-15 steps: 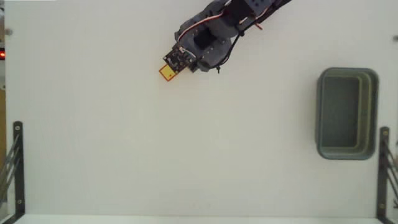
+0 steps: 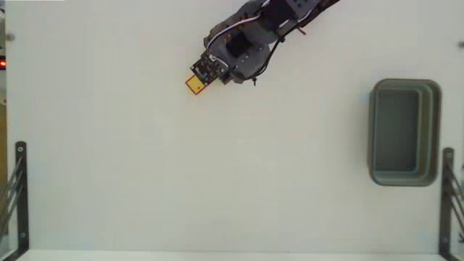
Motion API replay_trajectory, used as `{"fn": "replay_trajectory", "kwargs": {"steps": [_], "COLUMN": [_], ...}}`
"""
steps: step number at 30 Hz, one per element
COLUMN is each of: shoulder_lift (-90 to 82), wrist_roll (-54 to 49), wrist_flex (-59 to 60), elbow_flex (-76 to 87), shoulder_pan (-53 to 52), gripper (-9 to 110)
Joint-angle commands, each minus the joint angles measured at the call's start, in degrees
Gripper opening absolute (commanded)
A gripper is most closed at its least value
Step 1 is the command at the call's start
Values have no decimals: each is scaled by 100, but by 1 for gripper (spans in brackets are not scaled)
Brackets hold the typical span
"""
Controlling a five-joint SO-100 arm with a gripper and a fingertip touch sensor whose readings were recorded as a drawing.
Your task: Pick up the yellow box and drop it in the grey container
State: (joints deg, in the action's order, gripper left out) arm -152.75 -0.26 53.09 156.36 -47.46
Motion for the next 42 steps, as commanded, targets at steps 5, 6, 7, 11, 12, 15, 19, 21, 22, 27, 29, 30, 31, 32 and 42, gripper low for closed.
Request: {"fn": "replay_trajectory", "kwargs": {"steps": [5, 6, 7, 11, 12, 15, 19, 21, 22, 27, 29, 30, 31, 32, 42], "shoulder_lift": [-137, -137, -137, -138, -140, -147, -137, -108, -94, 50, 131, 187, 226, 286, 908], "wrist_roll": [26, 26, 26, 26, 26, 26, 26, 26, 26, 26, 26, 26, 26, 26, 26], "wrist_flex": [-103, -103, -103, -83, -55, 85, 385, 595, 663, 1157, 1358, 1480, 1561, 1681, 2674], "elbow_flex": [10, 10, 10, -8, -34, -167, -478, -716, -798, -1436, -1718, -1895, -2015, -2196, -3811], "shoulder_pan": [-113, -113, -113, -113, -113, -113, -113, -113, -113, -113, -113, -113, -113, -113, -113], "gripper": [40, 40, 40, 40, 40, 40, 40, 40, 40, 40, 40, 40, 40, 40, 40]}}
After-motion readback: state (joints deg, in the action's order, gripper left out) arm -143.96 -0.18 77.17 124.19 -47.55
